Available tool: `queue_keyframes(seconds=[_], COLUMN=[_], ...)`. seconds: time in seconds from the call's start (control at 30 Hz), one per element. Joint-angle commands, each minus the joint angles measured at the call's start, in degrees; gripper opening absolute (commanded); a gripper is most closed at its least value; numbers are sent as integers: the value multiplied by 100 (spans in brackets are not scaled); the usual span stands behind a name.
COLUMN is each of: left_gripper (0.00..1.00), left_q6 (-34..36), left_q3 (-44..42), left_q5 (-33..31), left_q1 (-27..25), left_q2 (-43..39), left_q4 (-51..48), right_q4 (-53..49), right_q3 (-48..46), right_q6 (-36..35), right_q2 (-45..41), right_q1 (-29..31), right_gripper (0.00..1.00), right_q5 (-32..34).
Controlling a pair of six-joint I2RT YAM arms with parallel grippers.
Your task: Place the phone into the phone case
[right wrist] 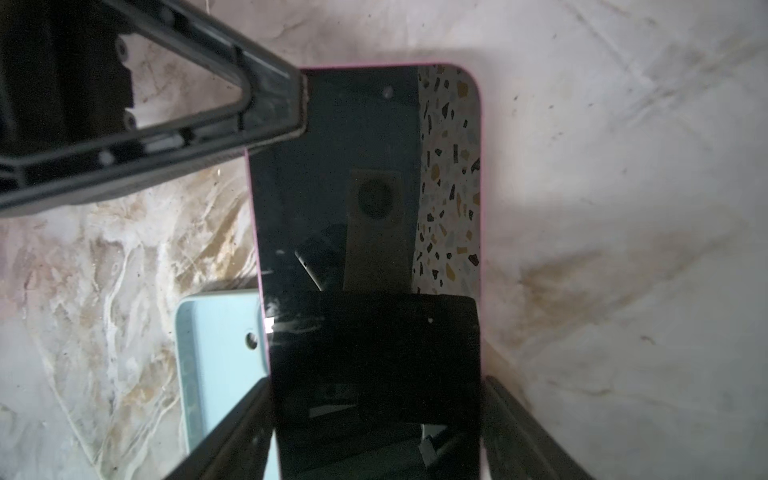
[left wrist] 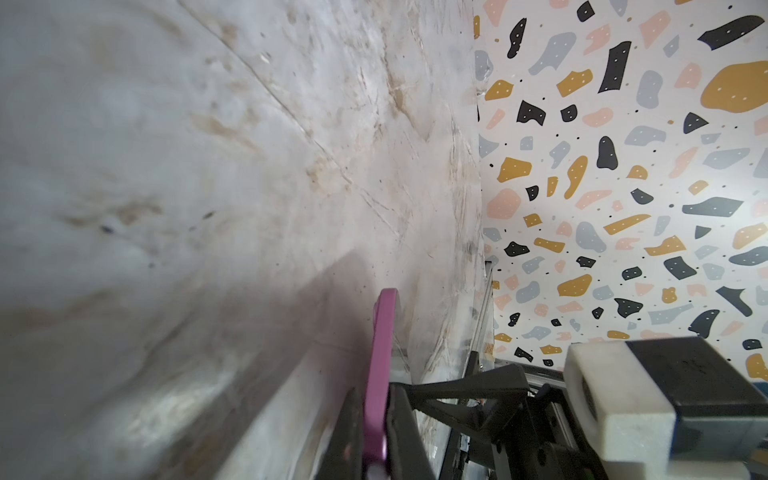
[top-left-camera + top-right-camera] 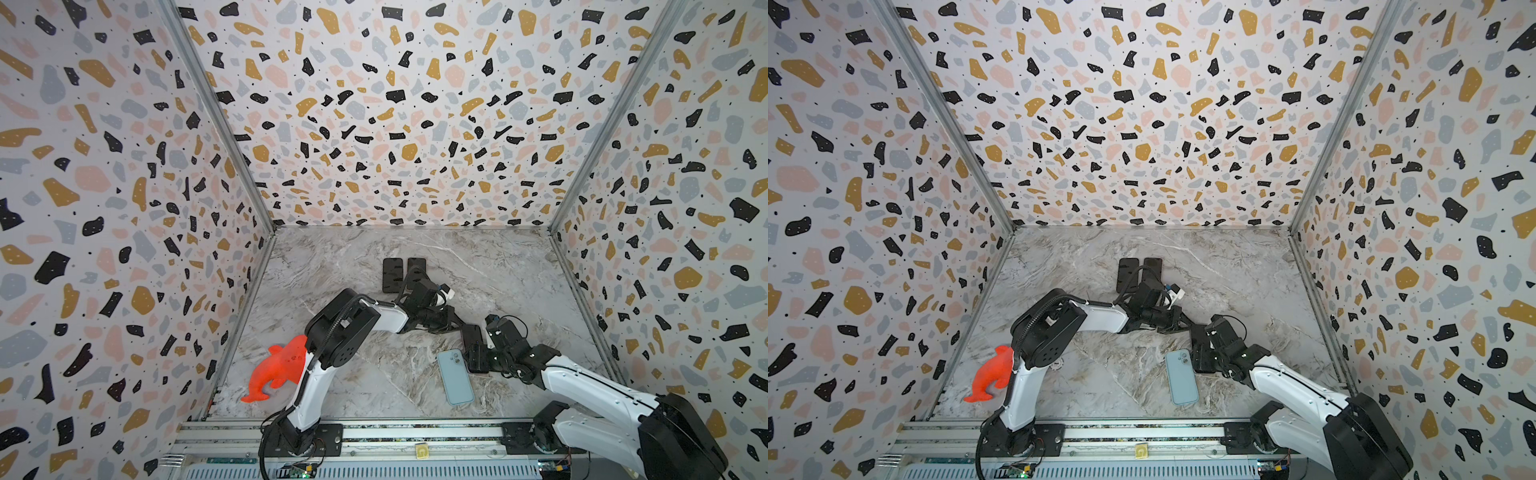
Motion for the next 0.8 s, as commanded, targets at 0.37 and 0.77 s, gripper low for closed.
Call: queue_keyframes(seconds=[0.37,0.77], left_gripper=[0,0], left_q6=[-2174,-4085], left_q3=[-662,-1443], left_q5=[-111,-771], left_q1=[17,130], left_q2=[-539,-644], left_q4=[2190,4614], right_q4=[-1257,-1130], right_q3=[978,349], right_q6=[354,2084], right_q2=[-925,-2875], right_q1=[-559,-2249], right_gripper=[87,82], right_q5=[-294,-1759])
